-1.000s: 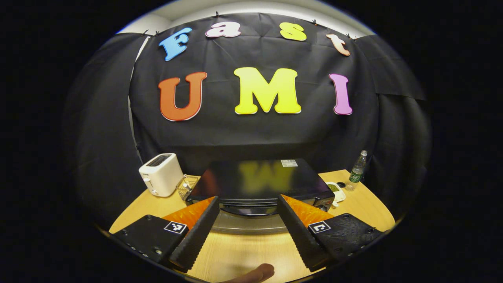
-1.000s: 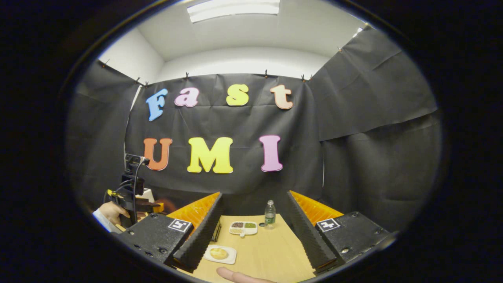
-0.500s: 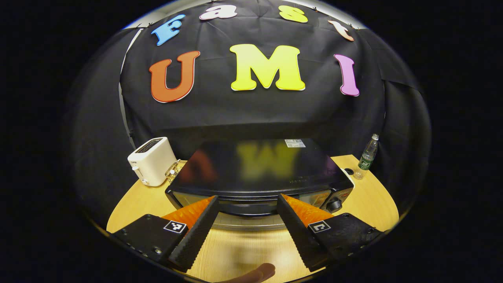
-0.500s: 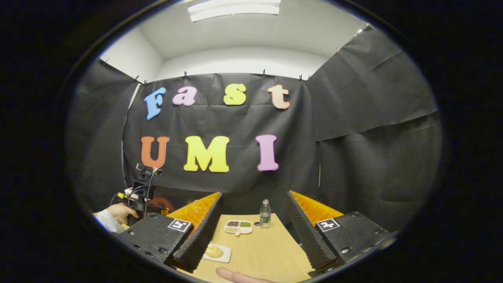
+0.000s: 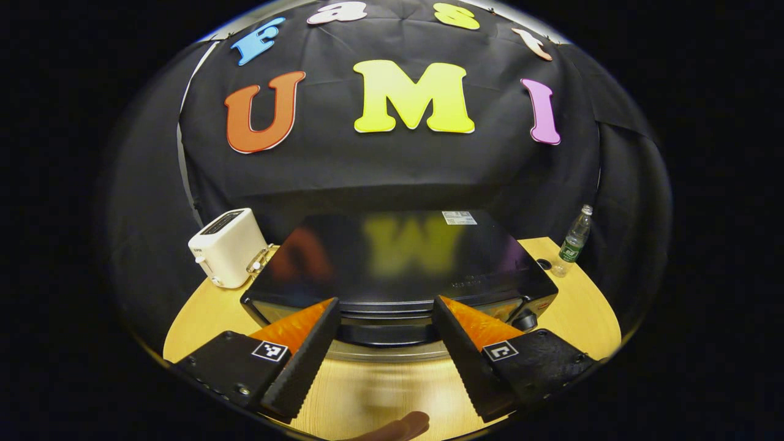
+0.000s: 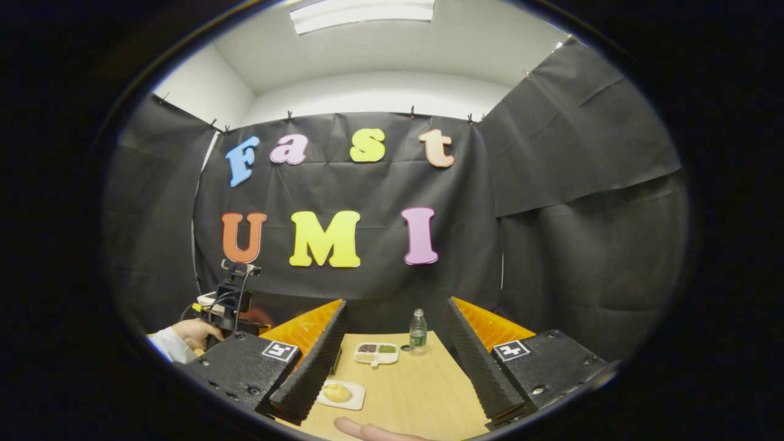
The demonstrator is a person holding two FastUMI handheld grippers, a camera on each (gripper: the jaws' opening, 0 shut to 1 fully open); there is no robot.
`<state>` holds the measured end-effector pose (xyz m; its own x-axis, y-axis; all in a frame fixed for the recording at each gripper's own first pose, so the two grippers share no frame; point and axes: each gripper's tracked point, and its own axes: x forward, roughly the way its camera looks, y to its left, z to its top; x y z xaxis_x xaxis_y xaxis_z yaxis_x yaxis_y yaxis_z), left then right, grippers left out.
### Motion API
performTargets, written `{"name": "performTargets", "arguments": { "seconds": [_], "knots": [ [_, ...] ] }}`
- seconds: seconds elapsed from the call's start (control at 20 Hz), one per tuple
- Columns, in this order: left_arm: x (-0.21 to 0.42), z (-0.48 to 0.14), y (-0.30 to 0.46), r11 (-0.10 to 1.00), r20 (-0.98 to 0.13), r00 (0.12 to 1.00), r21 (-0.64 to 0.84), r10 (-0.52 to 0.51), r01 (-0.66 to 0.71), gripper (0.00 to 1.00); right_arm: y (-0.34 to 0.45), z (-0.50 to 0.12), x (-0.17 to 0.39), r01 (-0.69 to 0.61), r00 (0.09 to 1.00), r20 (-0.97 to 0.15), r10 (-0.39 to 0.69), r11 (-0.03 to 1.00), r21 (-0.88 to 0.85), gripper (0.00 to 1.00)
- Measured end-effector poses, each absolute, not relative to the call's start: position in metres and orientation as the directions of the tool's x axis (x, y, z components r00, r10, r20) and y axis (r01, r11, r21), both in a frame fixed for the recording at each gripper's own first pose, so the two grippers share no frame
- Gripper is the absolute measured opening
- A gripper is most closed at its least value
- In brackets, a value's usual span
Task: Open the electric oven with the left hand, put the food in, and close the electric oven.
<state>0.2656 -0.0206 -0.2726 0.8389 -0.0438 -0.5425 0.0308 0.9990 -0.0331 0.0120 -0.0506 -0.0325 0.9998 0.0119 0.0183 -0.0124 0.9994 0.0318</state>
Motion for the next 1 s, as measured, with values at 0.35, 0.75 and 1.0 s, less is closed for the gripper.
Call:
{"name": "performTargets", "arguments": {
  "seconds": [0.35, 0.75, 1.0],
  "knots": [
    [0.243, -0.275, -0.022, 0.999, -0.559, 0.827, -0.047, -0.049, 0.027, 0.99, -0.055, -0.034, 0.012, -0.005, 1.0, 0.015, 0.005, 0.999, 0.035, 0.97],
    [0.192, -0.286, -0.021, 0.998, -0.567, 0.821, -0.055, -0.067, 0.044, 0.99, -0.048, -0.041, 0.007, -0.008, 1.0, 0.013, 0.007, 1.0, 0.026, 0.97],
    [0.15, -0.311, -0.024, 0.997, -0.575, 0.814, -0.056, -0.081, 0.059, 0.98, -0.039, -0.044, 0.002, -0.019, 1.0, 0.014, 0.019, 0.999, 0.025, 0.97]
  ]
}}
